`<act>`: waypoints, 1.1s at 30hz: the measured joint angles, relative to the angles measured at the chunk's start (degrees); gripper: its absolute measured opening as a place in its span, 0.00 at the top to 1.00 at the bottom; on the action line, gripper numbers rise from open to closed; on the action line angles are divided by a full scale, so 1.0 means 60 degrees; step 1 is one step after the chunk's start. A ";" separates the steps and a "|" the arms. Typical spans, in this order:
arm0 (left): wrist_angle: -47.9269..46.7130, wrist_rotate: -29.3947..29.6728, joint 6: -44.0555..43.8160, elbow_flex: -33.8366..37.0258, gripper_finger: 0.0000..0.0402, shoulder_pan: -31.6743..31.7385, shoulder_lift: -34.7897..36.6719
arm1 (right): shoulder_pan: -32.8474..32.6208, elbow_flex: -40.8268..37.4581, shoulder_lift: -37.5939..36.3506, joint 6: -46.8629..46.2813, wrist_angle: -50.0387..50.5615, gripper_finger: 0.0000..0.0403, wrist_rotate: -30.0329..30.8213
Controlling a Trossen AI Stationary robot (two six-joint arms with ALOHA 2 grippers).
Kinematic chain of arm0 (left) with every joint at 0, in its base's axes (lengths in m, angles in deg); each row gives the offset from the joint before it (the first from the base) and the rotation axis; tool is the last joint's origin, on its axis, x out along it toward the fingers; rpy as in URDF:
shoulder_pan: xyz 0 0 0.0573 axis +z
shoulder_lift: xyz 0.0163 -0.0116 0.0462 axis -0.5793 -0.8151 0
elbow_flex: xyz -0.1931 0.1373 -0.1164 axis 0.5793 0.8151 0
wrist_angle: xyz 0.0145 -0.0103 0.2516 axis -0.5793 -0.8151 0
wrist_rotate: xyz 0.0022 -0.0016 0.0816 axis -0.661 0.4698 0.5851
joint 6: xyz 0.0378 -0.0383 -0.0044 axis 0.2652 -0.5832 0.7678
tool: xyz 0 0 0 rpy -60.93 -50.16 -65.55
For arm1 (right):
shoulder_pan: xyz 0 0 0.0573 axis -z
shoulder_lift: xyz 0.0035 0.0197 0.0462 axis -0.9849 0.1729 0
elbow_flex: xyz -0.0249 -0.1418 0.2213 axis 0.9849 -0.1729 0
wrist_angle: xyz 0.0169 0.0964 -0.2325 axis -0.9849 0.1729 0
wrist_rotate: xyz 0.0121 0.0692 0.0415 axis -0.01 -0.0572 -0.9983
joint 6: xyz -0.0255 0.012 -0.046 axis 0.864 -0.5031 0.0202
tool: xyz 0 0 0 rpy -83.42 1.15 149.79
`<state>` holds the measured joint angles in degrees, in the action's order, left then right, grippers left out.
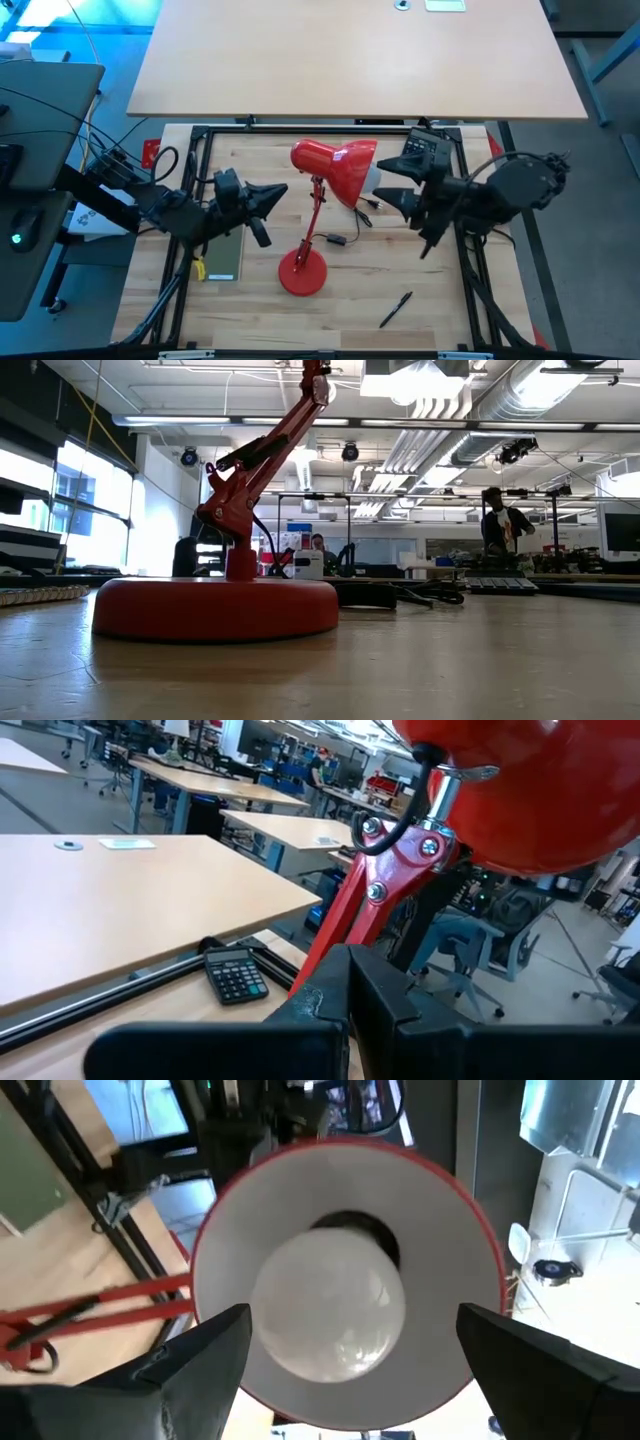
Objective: Screw lightbulb
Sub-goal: Insert the white lightbulb into the red lamp
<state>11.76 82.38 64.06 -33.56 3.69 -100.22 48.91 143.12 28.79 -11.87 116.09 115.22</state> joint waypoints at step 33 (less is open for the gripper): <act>-0.0058 -0.0157 0.0485 0.0000 1.00 0.0246 0.0000 | 0.0810 0.0000 0.0593 0.0309 -0.0604 0.14 -0.0178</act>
<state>11.42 81.44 66.96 -33.56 5.16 -100.22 53.76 143.12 32.34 -10.02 112.47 114.15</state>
